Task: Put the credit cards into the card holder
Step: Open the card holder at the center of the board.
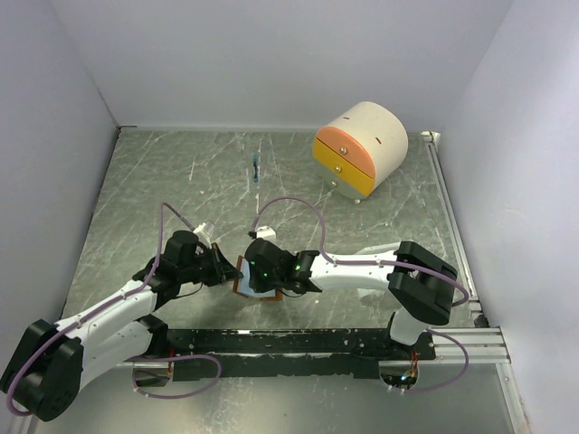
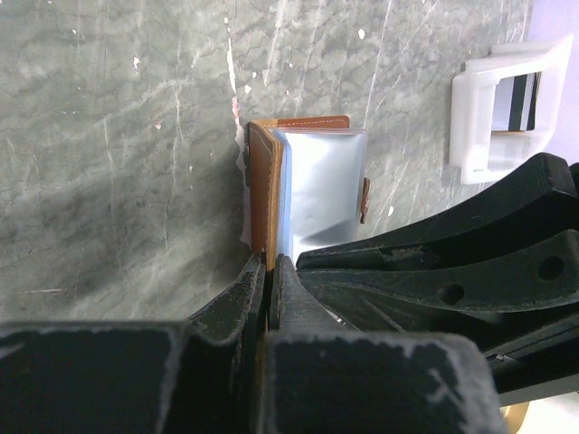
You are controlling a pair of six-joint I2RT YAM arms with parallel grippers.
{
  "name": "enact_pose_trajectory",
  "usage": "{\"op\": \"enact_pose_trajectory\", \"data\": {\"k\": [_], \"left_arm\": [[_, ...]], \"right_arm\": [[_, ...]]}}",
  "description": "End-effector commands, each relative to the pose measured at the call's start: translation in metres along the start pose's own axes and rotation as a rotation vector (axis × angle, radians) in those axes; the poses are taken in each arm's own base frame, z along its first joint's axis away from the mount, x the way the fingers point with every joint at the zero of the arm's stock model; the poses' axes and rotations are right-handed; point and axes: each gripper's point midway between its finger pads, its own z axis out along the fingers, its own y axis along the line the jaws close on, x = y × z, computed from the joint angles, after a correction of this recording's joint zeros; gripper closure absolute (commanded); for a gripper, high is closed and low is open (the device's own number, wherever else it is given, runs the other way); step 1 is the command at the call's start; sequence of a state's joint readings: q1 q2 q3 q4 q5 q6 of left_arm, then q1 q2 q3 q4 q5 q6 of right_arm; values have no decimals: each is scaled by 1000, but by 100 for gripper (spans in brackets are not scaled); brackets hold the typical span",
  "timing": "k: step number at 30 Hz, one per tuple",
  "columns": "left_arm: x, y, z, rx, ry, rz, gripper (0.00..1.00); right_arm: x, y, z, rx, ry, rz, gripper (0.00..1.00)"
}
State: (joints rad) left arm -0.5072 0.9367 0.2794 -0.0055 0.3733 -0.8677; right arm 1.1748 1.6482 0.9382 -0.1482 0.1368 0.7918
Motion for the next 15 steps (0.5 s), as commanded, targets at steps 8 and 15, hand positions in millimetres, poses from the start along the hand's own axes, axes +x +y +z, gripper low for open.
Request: {"op": "enact_pose_trajectory", "data": {"k": [8,15], "left_arm": [[-8,-8,-2,15,-23,25,93],[-9,-9,-2,15,-30,27,93]], "right_arm": [[-3,-11,-7,64,-24,7,87],[-16,-7,-24,59,-66,70,81]]}}
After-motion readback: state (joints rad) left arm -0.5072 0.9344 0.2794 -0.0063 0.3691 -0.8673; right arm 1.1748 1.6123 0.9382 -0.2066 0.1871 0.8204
